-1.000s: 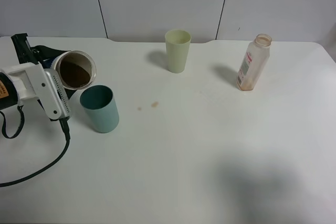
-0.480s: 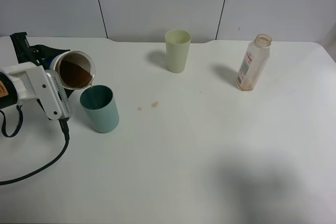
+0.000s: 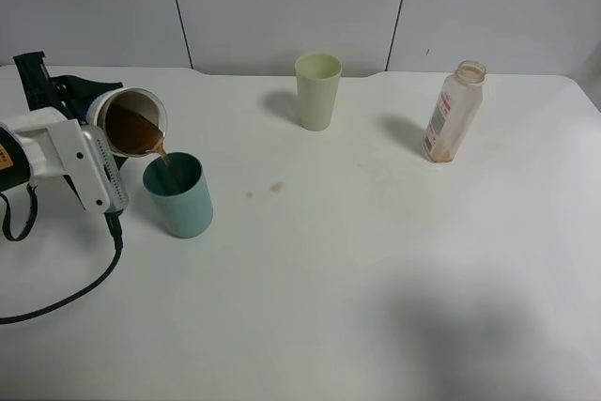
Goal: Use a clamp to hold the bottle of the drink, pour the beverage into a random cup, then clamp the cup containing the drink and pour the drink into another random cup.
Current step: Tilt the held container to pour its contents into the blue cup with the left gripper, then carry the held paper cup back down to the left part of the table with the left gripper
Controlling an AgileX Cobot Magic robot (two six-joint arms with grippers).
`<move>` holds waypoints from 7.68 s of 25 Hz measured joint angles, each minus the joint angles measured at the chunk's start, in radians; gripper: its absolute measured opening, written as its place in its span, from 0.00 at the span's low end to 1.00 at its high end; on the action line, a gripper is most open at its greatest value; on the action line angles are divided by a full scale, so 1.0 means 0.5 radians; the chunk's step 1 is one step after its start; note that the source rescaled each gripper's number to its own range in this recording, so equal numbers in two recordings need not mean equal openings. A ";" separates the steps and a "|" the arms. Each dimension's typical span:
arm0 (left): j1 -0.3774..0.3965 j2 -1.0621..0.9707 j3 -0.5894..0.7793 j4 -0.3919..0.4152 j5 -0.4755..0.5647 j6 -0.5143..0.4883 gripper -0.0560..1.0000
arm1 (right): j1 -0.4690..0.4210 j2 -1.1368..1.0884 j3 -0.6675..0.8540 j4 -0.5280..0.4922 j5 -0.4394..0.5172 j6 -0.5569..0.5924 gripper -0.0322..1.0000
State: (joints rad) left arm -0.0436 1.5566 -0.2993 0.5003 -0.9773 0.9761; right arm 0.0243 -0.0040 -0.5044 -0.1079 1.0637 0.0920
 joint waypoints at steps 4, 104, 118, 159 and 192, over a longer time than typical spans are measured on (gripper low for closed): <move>0.000 0.000 0.000 -0.017 -0.017 0.050 0.06 | 0.000 0.000 0.000 0.000 0.000 0.000 1.00; 0.000 0.000 0.000 -0.112 -0.380 0.724 0.06 | 0.000 0.000 0.000 0.000 0.000 0.000 1.00; 0.000 0.000 0.000 -0.069 -0.418 0.865 0.06 | 0.000 0.000 0.000 0.000 0.000 0.000 1.00; -0.078 -0.002 0.000 -0.068 -0.451 -0.641 0.06 | 0.000 0.000 0.000 0.000 0.000 0.000 1.00; 0.843 0.110 -0.002 0.493 -0.451 -1.878 0.06 | 0.000 0.000 0.000 0.000 0.000 0.000 1.00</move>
State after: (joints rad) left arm 0.3780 1.6116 -0.3004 0.7469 -1.2026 0.0372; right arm 0.0243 -0.0040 -0.5044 -0.1079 1.0637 0.0920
